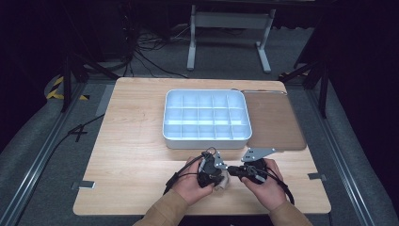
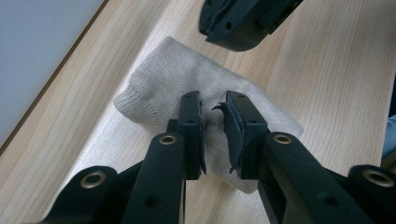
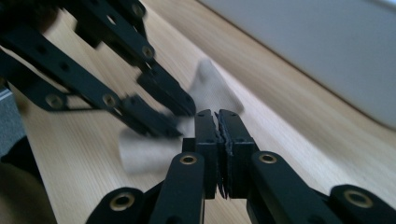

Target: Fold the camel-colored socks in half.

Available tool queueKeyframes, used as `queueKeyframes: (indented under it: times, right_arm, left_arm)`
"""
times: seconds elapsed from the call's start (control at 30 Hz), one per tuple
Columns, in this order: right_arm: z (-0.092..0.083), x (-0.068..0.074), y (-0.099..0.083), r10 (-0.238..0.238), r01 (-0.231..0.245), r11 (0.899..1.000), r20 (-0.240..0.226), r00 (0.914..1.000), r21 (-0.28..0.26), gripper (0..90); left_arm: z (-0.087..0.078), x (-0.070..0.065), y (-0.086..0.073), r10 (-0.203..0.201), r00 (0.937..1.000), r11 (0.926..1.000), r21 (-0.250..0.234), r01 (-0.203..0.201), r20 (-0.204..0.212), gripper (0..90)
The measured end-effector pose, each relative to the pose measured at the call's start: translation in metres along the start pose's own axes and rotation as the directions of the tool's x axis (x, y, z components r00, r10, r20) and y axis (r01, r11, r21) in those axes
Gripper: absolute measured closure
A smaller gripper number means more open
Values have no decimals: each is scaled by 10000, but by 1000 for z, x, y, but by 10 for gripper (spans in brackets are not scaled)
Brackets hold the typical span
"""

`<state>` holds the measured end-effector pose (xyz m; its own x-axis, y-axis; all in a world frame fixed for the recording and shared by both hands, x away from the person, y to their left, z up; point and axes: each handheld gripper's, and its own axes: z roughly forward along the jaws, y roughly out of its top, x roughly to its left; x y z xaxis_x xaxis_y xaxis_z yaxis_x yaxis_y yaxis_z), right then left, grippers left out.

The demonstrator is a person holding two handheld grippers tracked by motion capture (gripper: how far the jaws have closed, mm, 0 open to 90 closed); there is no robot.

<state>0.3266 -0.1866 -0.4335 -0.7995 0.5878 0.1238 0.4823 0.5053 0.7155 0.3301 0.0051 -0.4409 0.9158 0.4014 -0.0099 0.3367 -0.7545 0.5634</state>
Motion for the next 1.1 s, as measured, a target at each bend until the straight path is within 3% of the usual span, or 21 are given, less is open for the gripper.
queueKeyframes:
  times: [0.2,0.27,0.33,0.37,0.43,0.5,0.57,0.73,0.9,1.1]
  right_arm:
    - [13,-1,1,103,-102,9999,-84,9999,110,845]
    - [16,-2,0,171,-168,9996,-113,9998,227,844]
    - [17,-3,-2,232,-229,9994,-124,9997,262,841]
    - [17,-3,-2,232,-229,9994,-124,9997,262,841]
    - [17,-4,-2,289,-284,9991,-157,9995,320,832]
    - [17,-3,-3,279,-274,9989,-137,9995,386,802]
    - [18,-3,-3,258,-251,9987,-151,9996,442,761]
    - [20,-1,-4,345,-338,9977,-120,9993,582,646]
    - [24,-2,-5,597,-593,9951,-32,9982,794,567]
    - [28,-8,-8,1064,-1049,9902,-115,9943,918,492]
  left_arm:
    - [-3,-1,-1,-108,9998,9999,-116,109,144,694]
    - [-4,0,-3,-142,9990,9999,-83,145,426,610]
    - [-5,0,-3,-44,9991,10000,-56,46,415,481]
    - [-5,0,-3,26,9994,10000,-31,-25,355,481]
    - [-5,0,-3,-76,9994,9997,219,69,324,362]
    - [-2,-3,-3,93,9998,9994,317,-98,174,330]
    - [0,-4,-3,235,9996,9980,585,-242,129,306]
    - [4,-6,-4,142,9999,9970,762,-145,52,296]
    - [8,-5,-5,360,9993,9941,1025,-360,11,279]
    - [9,-5,-7,108,9998,9953,965,-122,152,273]
